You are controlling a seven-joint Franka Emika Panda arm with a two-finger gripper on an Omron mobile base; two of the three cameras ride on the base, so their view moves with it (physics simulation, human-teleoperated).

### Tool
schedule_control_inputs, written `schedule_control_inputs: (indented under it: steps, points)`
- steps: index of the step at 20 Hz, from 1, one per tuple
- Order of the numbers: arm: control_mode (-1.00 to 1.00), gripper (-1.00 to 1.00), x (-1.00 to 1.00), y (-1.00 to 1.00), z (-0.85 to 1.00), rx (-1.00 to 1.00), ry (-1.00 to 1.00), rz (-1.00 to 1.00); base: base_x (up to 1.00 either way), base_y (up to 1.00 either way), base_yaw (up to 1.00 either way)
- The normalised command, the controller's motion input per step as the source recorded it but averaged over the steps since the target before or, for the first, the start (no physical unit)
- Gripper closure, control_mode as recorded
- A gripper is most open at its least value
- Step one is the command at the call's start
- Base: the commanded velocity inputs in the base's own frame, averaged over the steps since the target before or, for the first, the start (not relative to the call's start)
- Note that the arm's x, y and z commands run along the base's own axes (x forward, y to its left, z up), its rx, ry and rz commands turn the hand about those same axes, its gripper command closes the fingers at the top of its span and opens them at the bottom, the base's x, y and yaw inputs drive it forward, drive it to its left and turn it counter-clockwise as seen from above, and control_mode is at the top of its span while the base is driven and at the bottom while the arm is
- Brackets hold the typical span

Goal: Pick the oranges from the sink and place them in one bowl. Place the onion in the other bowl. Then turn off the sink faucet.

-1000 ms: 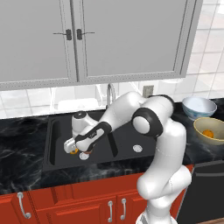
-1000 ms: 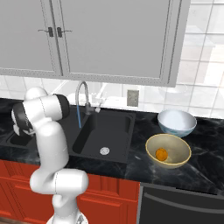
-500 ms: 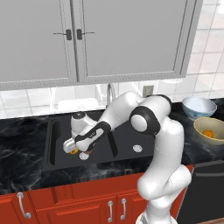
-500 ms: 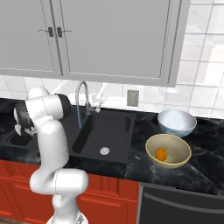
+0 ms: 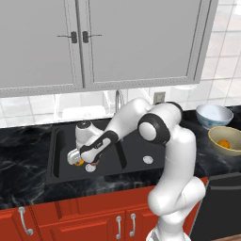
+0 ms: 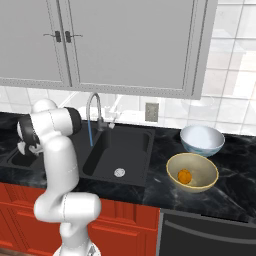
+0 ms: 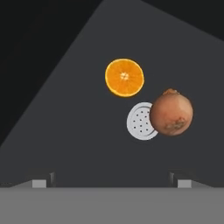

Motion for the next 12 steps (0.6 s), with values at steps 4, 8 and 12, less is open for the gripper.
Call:
schedule_control_inputs:
  steps: [4,8,12]
  points:
    - [-1.0,-1.0,0.08,0.05,-0.08,0.0,0.0,0.0,0.0,0.0,0.0]
    - [-1.0,-1.0,0.09,0.01,-0.09,0.0,0.0,0.0,0.0,0.0,0.0]
    - [-1.0,-1.0,0.1,0.02,-0.13,0.0,-0.01,0.0,0.0,0.0,0.0]
